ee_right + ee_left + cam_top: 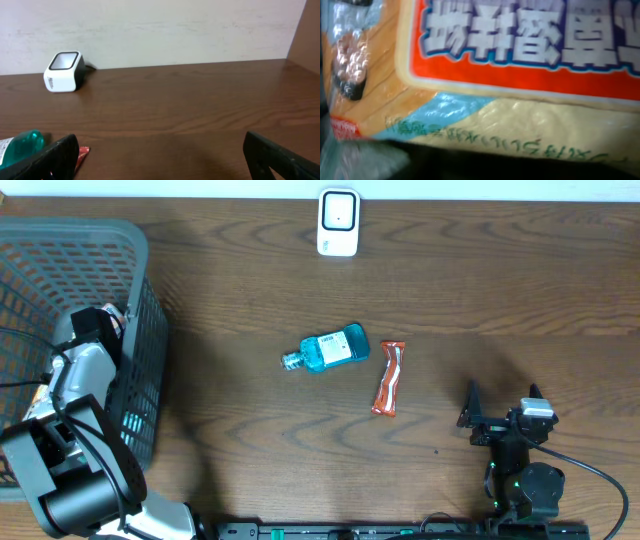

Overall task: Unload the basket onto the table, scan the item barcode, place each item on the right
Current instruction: 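Reach the left gripper into the basket and grasp the green snack bag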

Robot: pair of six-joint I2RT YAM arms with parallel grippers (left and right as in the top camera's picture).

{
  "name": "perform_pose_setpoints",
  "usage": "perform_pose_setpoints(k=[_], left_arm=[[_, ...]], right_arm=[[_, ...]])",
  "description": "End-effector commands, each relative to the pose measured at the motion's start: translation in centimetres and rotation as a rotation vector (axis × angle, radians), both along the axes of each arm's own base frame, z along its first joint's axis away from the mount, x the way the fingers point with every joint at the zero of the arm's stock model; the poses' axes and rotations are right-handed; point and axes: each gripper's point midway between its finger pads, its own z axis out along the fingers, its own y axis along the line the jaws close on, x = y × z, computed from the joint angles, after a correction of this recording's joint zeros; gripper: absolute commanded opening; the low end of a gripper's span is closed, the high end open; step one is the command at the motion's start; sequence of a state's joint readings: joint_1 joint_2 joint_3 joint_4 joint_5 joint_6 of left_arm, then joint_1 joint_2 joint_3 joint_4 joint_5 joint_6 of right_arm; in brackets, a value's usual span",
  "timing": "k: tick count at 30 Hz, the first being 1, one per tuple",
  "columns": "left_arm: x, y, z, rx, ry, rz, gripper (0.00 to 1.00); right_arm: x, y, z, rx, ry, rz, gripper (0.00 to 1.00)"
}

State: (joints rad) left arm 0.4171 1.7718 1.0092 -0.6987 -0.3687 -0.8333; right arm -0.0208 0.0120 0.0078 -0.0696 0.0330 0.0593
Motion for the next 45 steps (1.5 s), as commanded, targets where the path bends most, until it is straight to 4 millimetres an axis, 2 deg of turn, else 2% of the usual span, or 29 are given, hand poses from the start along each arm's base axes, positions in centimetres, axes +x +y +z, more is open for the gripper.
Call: perform_pose_setpoints(k=[1, 2, 7, 11, 12, 13, 19, 22, 25, 26, 27, 28, 31, 35, 39, 45], left_arm=[[-11.3, -9.4, -8.3, -0.421, 0.376, 0.003, 0.15], [-11.1, -9.8, -8.3, -0.441, 0.365, 0.009, 0.08], [-9.9, -9.8, -8.0, -0.458, 0.330, 0.000, 0.07], [-7.4, -8.7, -6.4, -0.449, 0.286, -0.064, 0.07], [-6.5, -8.3, -5.6, -0.442, 0.266, -0.079, 0.07], [-4.8, -7.6, -3.8, -0.423, 0.225, -0.100, 0.07], [0.6, -5.2, 3.1, -0.322, 0.031, -0.192, 0.07], [2.2, -4.6, 6.4, -0.265, -0.071, -0.223, 0.07], [2.8, -4.3, 9.2, -0.215, -0.158, -0.236, 0.08], [2.7, -4.3, 9.9, -0.203, -0.180, -0.237, 0.34], [2.6, -4.3, 10.5, -0.196, -0.192, -0.239, 0.69], [2.3, -4.5, 10.8, -0.195, -0.193, -0.239, 0.95], [1.6, -4.8, 10.8, -0.207, -0.171, -0.236, 0.98], [0.7, -5.1, 9.3, -0.233, -0.130, -0.219, 0.98], [-0.4, -5.6, 7.5, -0.266, -0.074, -0.188, 0.98], [-2.7, -6.6, 3.8, -0.308, 0.005, -0.050, 0.98]], right_arm=[[0.0, 0.2, 0.0, -0.005, -0.001, 0.008, 0.99], [0.0, 0.2, 0.0, -0.005, -0.001, 0.008, 0.99], [0.0, 0.2, 0.0, -0.005, -0.001, 0.008, 0.99], [0.0, 0.2, 0.0, -0.005, -0.001, 0.008, 0.99], [0.0, 0.2, 0.0, -0.005, -0.001, 0.008, 0.99], [0.0, 0.2, 0.0, -0.005, -0.001, 0.008, 0.99], [0.0, 0.2, 0.0, -0.005, -0.001, 0.008, 0.99], [0.0, 0.2, 0.0, -0.005, -0.001, 0.008, 0.99], [0.0, 0.2, 0.0, -0.005, -0.001, 0.008, 0.99], [0.0, 0.2, 0.0, -0.005, -0.001, 0.008, 0.99], [0.0, 0.2, 0.0, -0.005, -0.001, 0.008, 0.99], [0.0, 0.2, 0.0, -0.005, -0.001, 0.008, 0.99], [0.0, 0.2, 0.0, -0.005, -0.001, 0.008, 0.99], [0.0, 0.2, 0.0, -0.005, -0.001, 0.008, 0.99], [0.0, 0.2, 0.0, -0.005, -0.001, 0.008, 0.99], [0.0, 0.2, 0.0, -0.005, -0.001, 0.008, 0.99]])
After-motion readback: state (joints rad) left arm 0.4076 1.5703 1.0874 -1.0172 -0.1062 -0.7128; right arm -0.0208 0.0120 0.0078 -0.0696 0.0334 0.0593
